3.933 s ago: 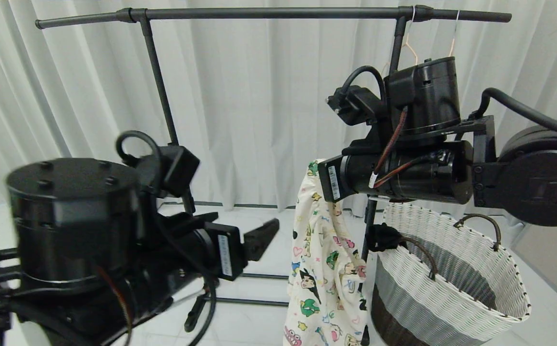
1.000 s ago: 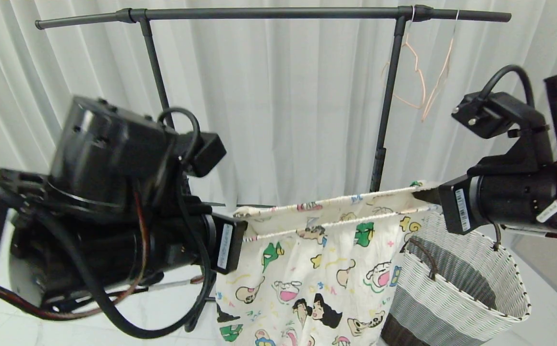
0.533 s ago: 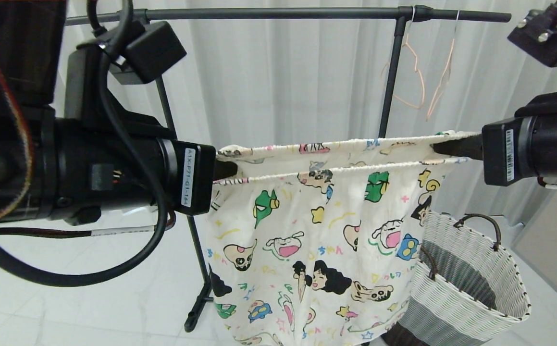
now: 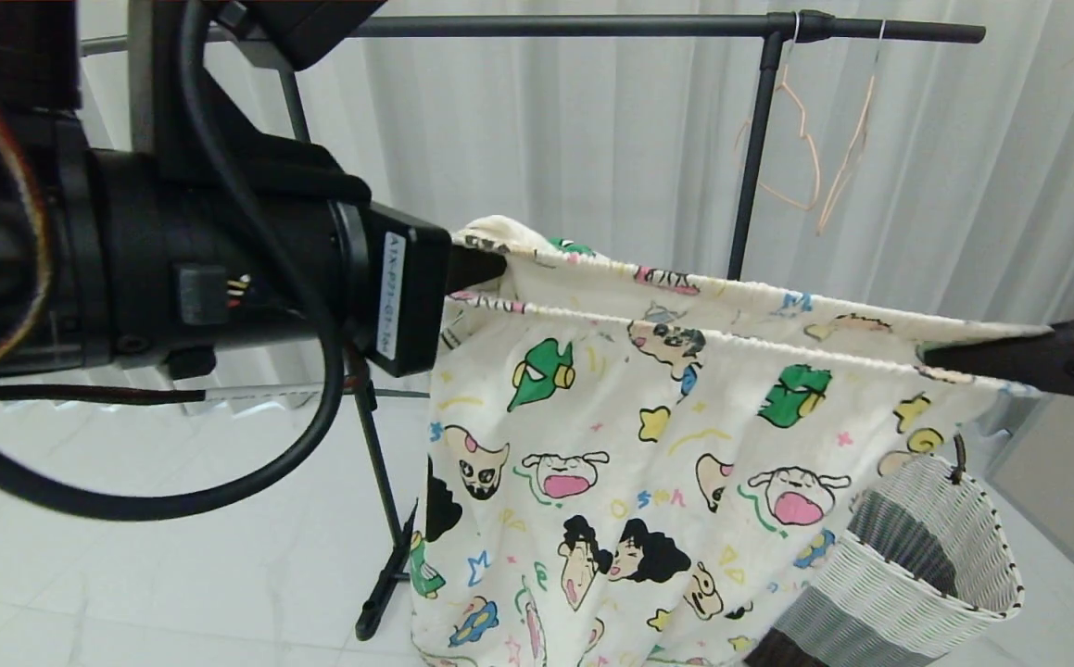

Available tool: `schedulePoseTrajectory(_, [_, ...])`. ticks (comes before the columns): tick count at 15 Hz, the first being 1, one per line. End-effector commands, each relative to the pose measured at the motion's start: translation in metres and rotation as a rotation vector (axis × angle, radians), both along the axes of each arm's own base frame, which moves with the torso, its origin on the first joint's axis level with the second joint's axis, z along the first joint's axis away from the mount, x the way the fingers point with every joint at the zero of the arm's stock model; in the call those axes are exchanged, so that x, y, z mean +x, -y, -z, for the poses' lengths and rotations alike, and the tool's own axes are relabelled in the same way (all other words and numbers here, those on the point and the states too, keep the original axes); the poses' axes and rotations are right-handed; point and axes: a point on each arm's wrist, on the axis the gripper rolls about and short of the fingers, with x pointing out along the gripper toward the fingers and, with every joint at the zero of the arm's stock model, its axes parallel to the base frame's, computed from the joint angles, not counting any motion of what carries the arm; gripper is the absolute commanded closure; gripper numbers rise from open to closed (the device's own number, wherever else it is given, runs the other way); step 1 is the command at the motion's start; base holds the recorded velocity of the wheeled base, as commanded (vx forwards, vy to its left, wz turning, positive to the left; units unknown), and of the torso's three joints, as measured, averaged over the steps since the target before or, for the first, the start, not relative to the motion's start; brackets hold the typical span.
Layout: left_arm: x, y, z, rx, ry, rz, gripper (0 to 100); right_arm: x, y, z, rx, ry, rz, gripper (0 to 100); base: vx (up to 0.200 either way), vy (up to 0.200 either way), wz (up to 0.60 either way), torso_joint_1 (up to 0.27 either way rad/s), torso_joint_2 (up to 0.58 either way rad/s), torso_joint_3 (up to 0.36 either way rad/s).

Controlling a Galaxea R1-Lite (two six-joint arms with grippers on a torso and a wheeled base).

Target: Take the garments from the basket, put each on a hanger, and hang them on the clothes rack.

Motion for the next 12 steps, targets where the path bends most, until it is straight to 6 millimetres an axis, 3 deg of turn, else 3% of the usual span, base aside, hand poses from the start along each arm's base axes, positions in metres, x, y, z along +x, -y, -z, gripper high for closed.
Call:
schedulePoseTrajectory(1, [0.019, 0.019, 0.007, 0.002, 0.001, 0.012, 100, -0.029, 0.014, -0.004, 0.027, -0.011, -0.093, 100, 0.0, 0.0, 0.0, 0.0, 0.0, 0.0])
schedulePoseTrajectory(3, [0.026, 0.027, 0.0, -0.015, 0.017, 0.017, 100, -0.047, 0.01, -0.004, 0.042, -0.047, -0.212, 100, 0.0, 0.0, 0.0, 0.0, 0.0, 0.0])
schedulePoseTrajectory(7, [0.024, 0.024, -0.002, -0.019, 0.021, 0.017, 100, -0.046, -0.001, 0.0, 0.034, -0.077, -0.224, 100, 0.0, 0.0, 0.0, 0.0, 0.0, 0.0])
schedulePoseTrajectory(12, [-0.012, -0.007, 0.007, 0.01, -0.048, 0.023, 100, -0.004, -0.024, -0.01, 0.038, -0.019, 0.005, 100, 0.0, 0.0, 0.0, 0.0, 0.0, 0.0])
